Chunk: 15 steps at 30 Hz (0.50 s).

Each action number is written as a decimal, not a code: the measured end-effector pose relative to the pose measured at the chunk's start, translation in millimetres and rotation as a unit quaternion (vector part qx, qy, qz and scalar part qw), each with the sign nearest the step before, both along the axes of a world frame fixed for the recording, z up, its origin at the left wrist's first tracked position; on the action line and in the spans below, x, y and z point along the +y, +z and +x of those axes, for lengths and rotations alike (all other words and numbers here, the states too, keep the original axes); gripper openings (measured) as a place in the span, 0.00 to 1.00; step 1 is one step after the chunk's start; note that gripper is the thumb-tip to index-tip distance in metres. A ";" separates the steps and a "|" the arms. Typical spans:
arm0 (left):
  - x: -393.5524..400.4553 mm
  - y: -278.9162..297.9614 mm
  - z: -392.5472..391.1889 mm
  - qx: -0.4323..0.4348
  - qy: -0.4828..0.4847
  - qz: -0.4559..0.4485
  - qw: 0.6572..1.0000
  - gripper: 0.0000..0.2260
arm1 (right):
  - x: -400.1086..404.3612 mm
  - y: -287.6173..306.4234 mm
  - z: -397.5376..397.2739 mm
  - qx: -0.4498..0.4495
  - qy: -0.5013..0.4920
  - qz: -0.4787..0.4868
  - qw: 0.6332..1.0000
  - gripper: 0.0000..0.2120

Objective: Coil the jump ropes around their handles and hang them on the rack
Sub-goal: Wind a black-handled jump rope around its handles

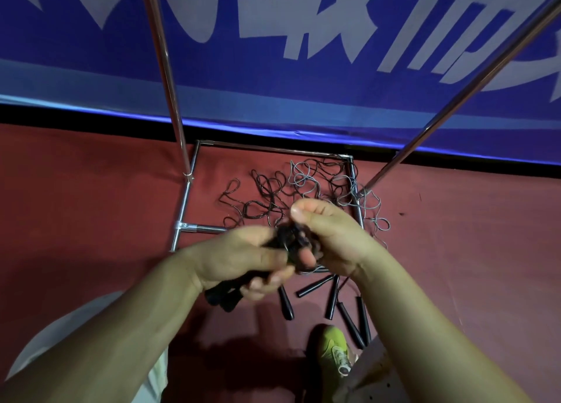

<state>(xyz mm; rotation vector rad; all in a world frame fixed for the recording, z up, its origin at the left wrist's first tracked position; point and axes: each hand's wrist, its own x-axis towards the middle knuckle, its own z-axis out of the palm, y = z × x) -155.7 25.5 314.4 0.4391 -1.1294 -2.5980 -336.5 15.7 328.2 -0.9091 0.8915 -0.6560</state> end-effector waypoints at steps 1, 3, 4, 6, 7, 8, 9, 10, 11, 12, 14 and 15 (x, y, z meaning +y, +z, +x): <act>-1.8 -0.6 1.6 -0.001 0.041 0.021 0.999 0.16 | -1.5 -1.7 -2.4 0.002 -0.022 -0.022 1.000 0.13; -4.1 -0.1 2.6 -0.033 0.123 0.047 0.991 0.11 | -2.2 0.5 -5.1 0.035 -0.047 -0.079 0.995 0.12; -4.4 1.3 1.9 -0.053 0.156 0.056 0.985 0.09 | -0.9 2.2 -5.6 0.052 -0.052 -0.107 0.991 0.10; -4.2 3.6 -0.1 -0.086 0.196 0.066 0.975 0.10 | 1.7 2.4 -5.0 0.077 -0.057 -0.141 0.985 0.07; -4.0 4.3 -1.1 -0.096 0.207 0.065 0.972 0.11 | 2.4 0.6 -4.1 0.097 -0.061 -0.155 0.981 0.05; -4.2 4.8 -2.0 -0.104 0.214 0.061 0.969 0.12 | 2.7 -1.0 -2.5 0.119 -0.068 -0.166 0.977 0.04; -4.2 5.6 -2.4 -0.111 0.218 0.059 0.968 0.12 | 2.4 -3.7 -1.6 0.140 -0.078 -0.177 0.971 0.04; -4.2 6.5 -3.1 -0.117 0.222 0.056 0.966 0.12 | 1.9 -5.5 -0.3 0.158 -0.094 -0.183 0.966 0.05; -4.6 7.5 -3.7 -0.124 0.227 0.053 0.965 0.12 | 1.1 -9.4 0.8 0.178 -0.113 -0.192 0.959 0.06; -5.2 7.8 -4.6 -0.132 0.233 0.046 0.962 0.13 | 1.4 -12.1 2.8 0.199 -0.129 -0.200 0.951 0.08; -6.2 7.4 -7.0 -0.163 0.250 0.007 0.954 0.12 | 4.2 -16.0 7.2 0.242 -0.150 -0.214 0.934 0.13; -6.6 6.8 -8.3 -0.184 0.260 -0.024 0.948 0.10 | 5.7 -16.9 9.6 0.257 -0.153 -0.220 0.929 0.15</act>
